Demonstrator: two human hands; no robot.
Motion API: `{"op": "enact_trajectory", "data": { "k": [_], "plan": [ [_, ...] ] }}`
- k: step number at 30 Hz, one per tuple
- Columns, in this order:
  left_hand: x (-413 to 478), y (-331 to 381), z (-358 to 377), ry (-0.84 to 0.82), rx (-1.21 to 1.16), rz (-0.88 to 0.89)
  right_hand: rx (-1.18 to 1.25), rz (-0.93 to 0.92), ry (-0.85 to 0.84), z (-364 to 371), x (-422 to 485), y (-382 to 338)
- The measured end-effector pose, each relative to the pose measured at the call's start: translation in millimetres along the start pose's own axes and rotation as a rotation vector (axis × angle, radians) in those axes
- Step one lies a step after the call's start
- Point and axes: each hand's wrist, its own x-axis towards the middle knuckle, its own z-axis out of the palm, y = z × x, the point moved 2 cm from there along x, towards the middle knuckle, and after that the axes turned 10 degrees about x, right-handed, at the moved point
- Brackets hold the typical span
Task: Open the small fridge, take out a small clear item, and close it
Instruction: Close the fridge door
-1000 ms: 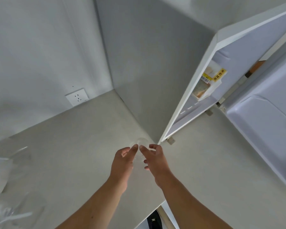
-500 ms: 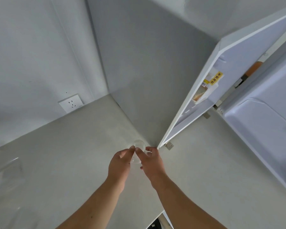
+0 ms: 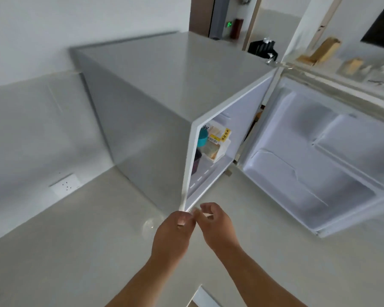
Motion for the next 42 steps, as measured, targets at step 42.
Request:
{"op": "enact_trajectory", "data": {
  "k": [42],
  "plan": [
    [59, 294, -117, 0.256, 1.003, 0.58, -1.106, -0.276, 0.397, -379, -3, -156]
  ]
}}
